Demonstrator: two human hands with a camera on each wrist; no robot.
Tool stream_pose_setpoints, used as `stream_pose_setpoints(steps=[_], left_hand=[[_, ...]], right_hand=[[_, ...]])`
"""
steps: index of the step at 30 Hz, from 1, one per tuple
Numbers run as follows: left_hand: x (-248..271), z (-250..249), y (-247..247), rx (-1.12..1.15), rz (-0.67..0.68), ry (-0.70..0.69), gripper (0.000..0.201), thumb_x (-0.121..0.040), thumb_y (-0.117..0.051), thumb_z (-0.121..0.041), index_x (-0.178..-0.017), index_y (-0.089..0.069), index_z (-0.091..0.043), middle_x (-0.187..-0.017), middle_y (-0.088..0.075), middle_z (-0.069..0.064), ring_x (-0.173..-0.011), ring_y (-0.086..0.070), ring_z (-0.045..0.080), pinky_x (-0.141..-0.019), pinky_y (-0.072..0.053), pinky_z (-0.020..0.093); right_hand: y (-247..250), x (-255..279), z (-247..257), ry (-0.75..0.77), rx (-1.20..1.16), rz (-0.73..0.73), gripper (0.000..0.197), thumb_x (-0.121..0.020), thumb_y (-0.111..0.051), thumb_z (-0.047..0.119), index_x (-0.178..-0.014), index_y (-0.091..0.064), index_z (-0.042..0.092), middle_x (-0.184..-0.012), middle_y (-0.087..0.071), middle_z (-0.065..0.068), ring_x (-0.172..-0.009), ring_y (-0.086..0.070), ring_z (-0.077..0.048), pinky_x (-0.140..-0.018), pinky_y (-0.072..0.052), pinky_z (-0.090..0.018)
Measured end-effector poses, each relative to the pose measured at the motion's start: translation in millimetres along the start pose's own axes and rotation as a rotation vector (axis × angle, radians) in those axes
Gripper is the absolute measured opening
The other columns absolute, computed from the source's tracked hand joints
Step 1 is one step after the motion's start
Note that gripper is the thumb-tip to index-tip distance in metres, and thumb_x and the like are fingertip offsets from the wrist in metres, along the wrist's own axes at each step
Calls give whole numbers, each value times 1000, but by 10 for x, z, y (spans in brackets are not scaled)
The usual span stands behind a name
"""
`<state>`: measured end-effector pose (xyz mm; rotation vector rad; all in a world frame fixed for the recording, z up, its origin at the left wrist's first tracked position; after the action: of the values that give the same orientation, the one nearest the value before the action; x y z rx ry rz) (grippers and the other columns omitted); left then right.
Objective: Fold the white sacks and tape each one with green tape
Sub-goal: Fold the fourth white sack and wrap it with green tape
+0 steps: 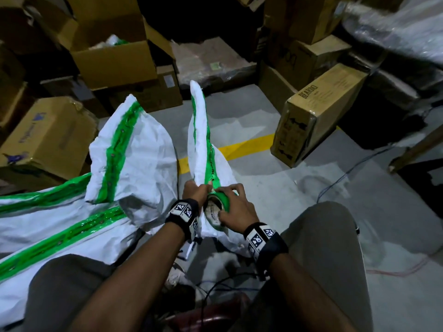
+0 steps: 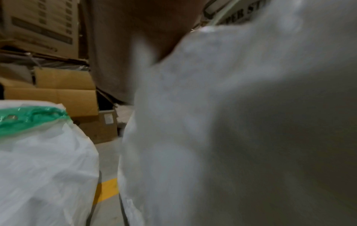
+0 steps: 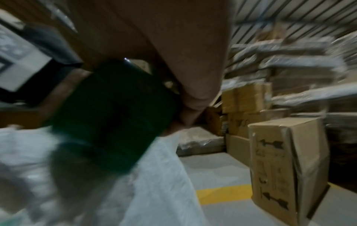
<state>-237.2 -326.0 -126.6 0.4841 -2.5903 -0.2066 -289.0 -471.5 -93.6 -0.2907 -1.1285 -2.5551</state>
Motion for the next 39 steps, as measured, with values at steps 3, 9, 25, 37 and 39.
stream_pose_setpoints(steps=[3,9,25,37,39], left_hand=[[-114,-98,-35,82,-9,30,42,-64,-76,-25,-98,-67,-1,-95,-72,15,-82,-68,29,-77,-59,44],[-513,203,-200,157,87,186,50,-60,-86,-25,-98,-67,1,-94,-72,25,-73,-70,35,-58,-61,49],[466,566,-14,-244,328,414,68,-77,-79,-55,-113,-62,0,-88,-68,9,-61,-69,17,-47,-51,22],[265,160,-49,-203,21,162,27,-80,-68,-18,-91,-64,6,-88,-70,21,-69,-68,34,-46,-50,33],[175,8,-77,-128,22,143,38,-67,-79,-21,-88,-67,8,-82,-70,22,-70,-71,37,-48,-54,39]], right_hand=[[129,-34,-9,-6,-15,-26,65,-69,-51,34,-134,-57,40,-130,-51,8,-115,-58,-24,-93,-48,-36],[178,91,-83,8,151,258,79,-82,-56,36,-155,-25,44,-162,-21,17,-138,-43,-25,-108,-38,-38],[-167,214,-113,-152,111,277,68,-81,-60,30,-140,-30,13,-140,-19,-11,-108,-60,-45,-93,-48,-41],[143,331,-33,-81,-2,-75,57,-75,-51,39,-131,-57,33,-136,-52,5,-119,-57,-26,-97,-44,-35],[156,362,-4,-46,50,-57,62,-76,-48,44,-137,-55,35,-150,-42,12,-128,-53,-21,-101,-41,-34]])
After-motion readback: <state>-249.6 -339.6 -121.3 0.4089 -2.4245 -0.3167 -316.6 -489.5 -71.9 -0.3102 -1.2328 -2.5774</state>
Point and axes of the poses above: each hand's wrist, its own x-axis away from the middle knuckle, its own y-axis out of the back of the hand, z = x × y, the point moved 2 cm from there along -x, towards the middle knuckle
